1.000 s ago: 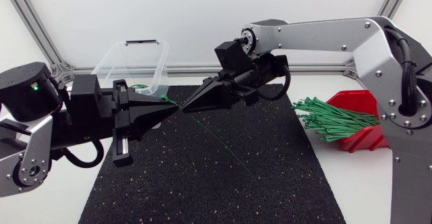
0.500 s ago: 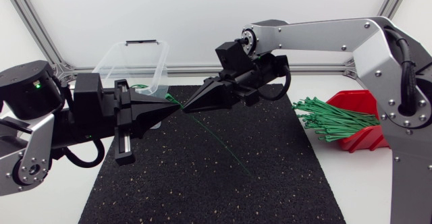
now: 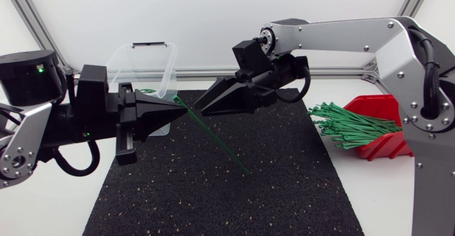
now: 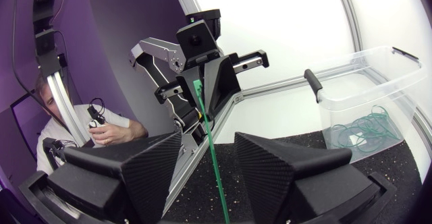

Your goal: Take a green cable tie from the red box, thread the tail through the head to close it, then place it in the transparent bin on the left.

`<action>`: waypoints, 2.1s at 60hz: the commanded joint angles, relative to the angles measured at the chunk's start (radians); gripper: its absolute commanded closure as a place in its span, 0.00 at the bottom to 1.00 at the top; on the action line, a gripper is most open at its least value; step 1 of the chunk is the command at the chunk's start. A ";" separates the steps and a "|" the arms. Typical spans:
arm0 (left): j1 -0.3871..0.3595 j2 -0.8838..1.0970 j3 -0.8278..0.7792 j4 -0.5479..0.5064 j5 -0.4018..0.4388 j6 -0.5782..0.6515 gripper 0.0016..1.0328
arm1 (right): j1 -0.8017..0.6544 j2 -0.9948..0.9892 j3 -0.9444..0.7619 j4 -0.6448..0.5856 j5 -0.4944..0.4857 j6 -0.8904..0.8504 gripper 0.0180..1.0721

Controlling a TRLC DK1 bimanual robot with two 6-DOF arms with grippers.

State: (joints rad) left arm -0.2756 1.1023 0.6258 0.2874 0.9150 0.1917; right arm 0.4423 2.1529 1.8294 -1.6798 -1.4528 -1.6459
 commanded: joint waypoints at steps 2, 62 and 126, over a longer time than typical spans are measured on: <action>0.032 -0.045 0.046 -0.050 0.005 0.037 0.97 | -0.019 -0.014 0.031 -0.267 -0.007 0.011 0.33; -0.066 -0.219 0.034 -0.260 -0.053 0.115 0.97 | 0.029 -0.188 -0.291 0.787 0.643 0.448 0.05; -0.077 -0.041 0.226 -0.401 -0.396 0.028 0.97 | 0.343 -0.693 -0.711 1.410 1.287 1.278 0.19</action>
State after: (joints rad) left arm -0.3550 1.0519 0.8257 -0.1154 0.5171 0.2539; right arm 0.7666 1.4311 1.1477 -0.2966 -0.1772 -0.4332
